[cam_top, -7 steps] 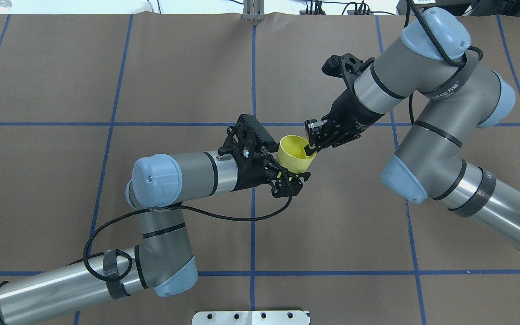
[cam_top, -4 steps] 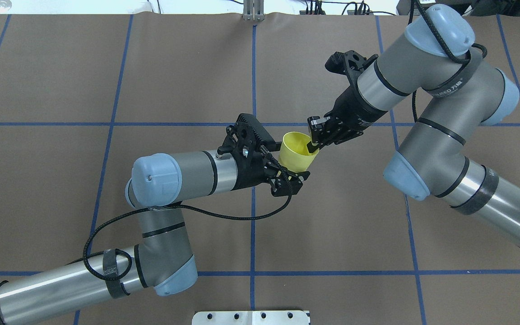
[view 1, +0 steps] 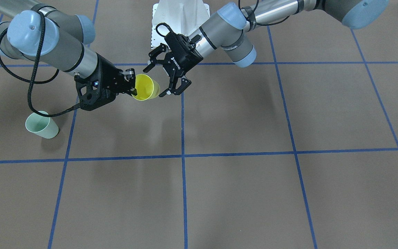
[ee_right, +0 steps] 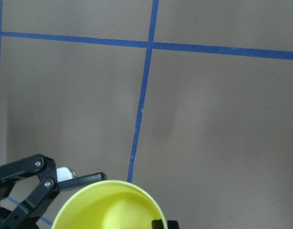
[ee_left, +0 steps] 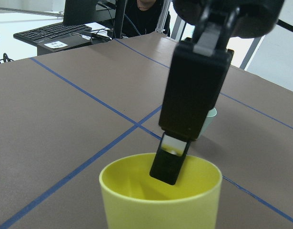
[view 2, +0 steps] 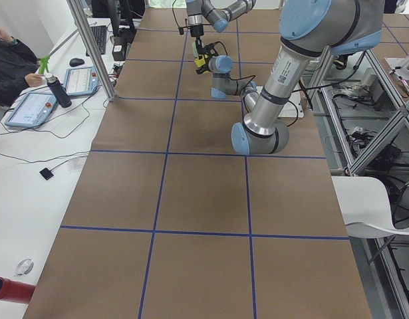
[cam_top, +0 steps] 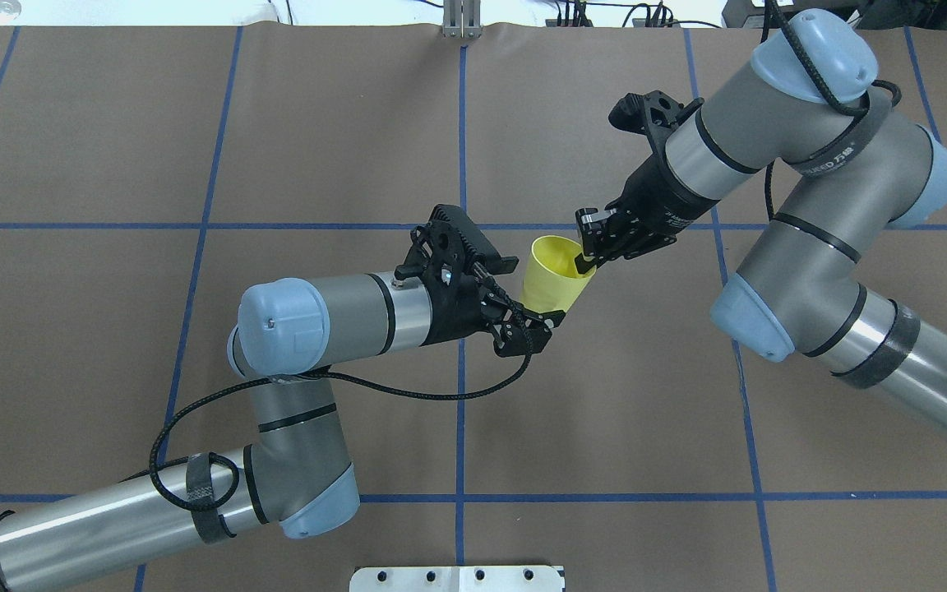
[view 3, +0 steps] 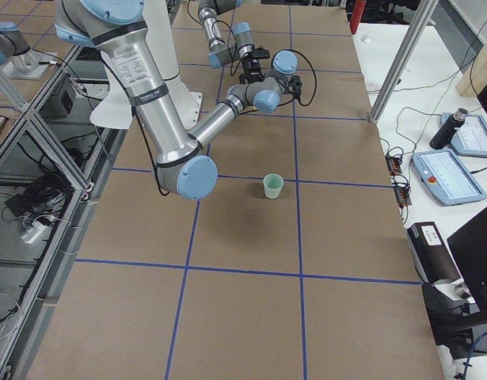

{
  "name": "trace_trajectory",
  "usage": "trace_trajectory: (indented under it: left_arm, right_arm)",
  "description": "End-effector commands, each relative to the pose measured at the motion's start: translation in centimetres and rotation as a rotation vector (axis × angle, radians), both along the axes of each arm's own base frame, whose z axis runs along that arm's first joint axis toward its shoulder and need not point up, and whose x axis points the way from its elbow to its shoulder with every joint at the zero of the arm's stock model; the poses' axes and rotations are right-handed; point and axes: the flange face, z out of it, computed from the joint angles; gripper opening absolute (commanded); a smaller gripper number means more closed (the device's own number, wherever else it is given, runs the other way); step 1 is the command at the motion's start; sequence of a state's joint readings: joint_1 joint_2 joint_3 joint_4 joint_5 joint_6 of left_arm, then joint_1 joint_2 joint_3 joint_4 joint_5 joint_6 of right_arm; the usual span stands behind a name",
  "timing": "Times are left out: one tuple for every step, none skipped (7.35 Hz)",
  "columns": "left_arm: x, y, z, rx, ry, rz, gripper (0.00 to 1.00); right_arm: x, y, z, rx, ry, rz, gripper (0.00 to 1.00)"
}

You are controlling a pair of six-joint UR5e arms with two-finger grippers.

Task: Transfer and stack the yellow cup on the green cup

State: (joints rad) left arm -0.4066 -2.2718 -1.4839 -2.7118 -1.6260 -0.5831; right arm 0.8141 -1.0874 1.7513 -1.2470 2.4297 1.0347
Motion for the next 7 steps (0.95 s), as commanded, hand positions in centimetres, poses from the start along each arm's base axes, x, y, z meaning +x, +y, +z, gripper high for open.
trace_trajectory:
  left_arm:
    - [-0.1, -0.1, -0.1, -0.002, -0.001, -0.001, 1.0]
    - [-0.5, -0.8, 0.3, -0.006, -0.006, -0.012, 1.0]
    - [-1.1, -1.8, 0.9, -0.012, -0.02, -0.03, 1.0]
    - [-1.7, -3.3, 2.1, -0.039, -0.052, -0.053, 1.0]
    - [-3.3, -5.8, 4.6, -0.145, -0.091, -0.087, 1.0]
    - [-5.2, -8.0, 7.6, -0.19, -0.139, -0.13, 1.0]
    - [-7.1, -10.4, 9.8, -0.242, -0.222, -0.177, 1.0]
  right_arm:
    - [3.0, -2.1, 0.9, 0.006, 0.014, 0.069, 0.0]
    - [5.2, -3.7, 0.9, 0.014, 0.021, 0.123, 0.0]
    - [7.7, -5.3, 1.1, 0.024, 0.035, 0.191, 0.0]
    - [10.9, -6.9, 2.0, 0.042, 0.053, 0.259, 0.0]
    - [13.8, -8.0, 3.4, 0.063, 0.078, 0.304, 0.0]
    - [15.6, -8.6, 5.7, 0.135, 0.126, 0.317, 0.0]
    - [17.2, -8.5, 8.4, 0.181, 0.172, 0.311, 0.0]
